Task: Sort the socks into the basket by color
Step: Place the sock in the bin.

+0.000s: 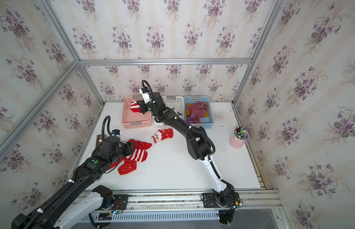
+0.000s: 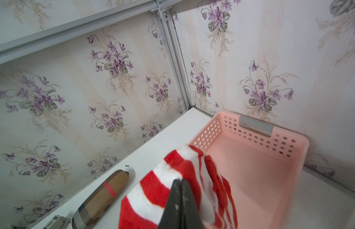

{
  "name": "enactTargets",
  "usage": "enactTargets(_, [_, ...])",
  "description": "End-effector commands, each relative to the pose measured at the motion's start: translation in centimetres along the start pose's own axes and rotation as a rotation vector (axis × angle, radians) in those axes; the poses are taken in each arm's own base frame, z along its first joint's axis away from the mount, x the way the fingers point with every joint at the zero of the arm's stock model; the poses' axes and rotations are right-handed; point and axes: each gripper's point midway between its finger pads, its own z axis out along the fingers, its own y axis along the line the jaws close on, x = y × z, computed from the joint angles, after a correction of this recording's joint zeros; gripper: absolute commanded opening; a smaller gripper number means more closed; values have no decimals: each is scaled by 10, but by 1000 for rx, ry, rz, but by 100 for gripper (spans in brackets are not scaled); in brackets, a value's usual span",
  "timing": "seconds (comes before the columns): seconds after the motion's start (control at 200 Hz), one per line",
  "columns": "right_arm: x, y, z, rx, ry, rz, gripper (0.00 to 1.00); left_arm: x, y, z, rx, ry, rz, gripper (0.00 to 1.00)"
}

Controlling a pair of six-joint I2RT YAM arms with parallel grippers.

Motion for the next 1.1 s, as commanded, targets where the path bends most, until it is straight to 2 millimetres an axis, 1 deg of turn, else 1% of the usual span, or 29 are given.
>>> enactTargets(0.0, [-1, -3, 11, -35, -57, 18, 3, -4, -5, 1, 20, -18, -18, 63])
enactTargets(0.03, [7, -8, 17, -37, -43, 29, 8, -4, -5, 2, 20, -17, -18, 63])
enactTargets(0.045, [5, -8, 18, -39, -43, 32, 11, -4, -5, 2, 22, -17, -19, 63])
enactTargets(0.05, [15, -12, 22, -36, -28, 39, 12, -4, -5, 2, 22, -18, -19, 63])
enactTargets(0.055, [19, -14, 24, -35, -21, 42, 13, -4, -5, 2, 22, -17, -19, 63])
enactTargets(0.075, [26, -17, 28, -34, -9, 51, 18, -4, -6, 2, 25, -17, -18, 63])
enactTargets(0.125, [33, -23, 34, -34, 6, 62, 30, -4, -7, 1, 27, -18, -16, 63])
enactTargets(0.16, [37, -26, 35, -25, 12, 73, 35, -4, -7, 1, 28, -19, -16, 63])
enactTargets(0.265, [41, -30, 33, -14, 22, 93, 41, -4, -6, -1, 27, -19, -14, 64])
enactTargets(0.38, [33, -27, 22, 0, 19, 93, 42, -2, -4, -2, 18, -19, -13, 64])
enactTargets(0.4, [40, -29, 22, 5, 30, 97, 42, -2, -3, -2, 16, -19, -14, 64])
enactTargets(0.405, [30, -25, 18, 2, 16, 92, 42, -1, -3, -2, 16, -19, -15, 65])
enactTargets(0.41, [25, -24, 16, 0, 9, 90, 42, -1, -3, -2, 16, -19, -15, 65])
enactTargets(0.425, [19, -21, 12, -2, 0, 86, 42, -1, -3, -2, 16, -20, -16, 65])
enactTargets(0.57, [8, -13, -13, 15, -8, 83, 42, 2, 0, -1, 5, -18, -23, 67])
enactTargets(0.689, [2, -4, -36, 22, -5, 82, 42, 7, 4, 5, -12, -7, -27, 68])
enactTargets(0.794, [3, 5, -58, 21, 24, 79, 42, 15, 10, 16, -36, 4, -39, 69])
enactTargets(0.884, [2, 11, -81, 35, 32, 73, 42, 21, 15, 26, -59, 23, -41, 69])
enactTargets(0.894, [5, 11, -83, 38, 38, 74, 42, 22, 16, 27, -63, 25, -41, 69])
enactTargets(0.929, [5, 14, -93, 46, 36, 73, 42, 24, 18, 30, -74, 31, -39, 69])
enactTargets(1.009, [13, 18, -114, 62, 49, 73, 42, 29, 23, 36, -100, 43, -35, 68])
enactTargets(1.094, [23, 23, -136, 81, 73, 68, 42, 32, 28, 42, -128, 51, -27, 62])
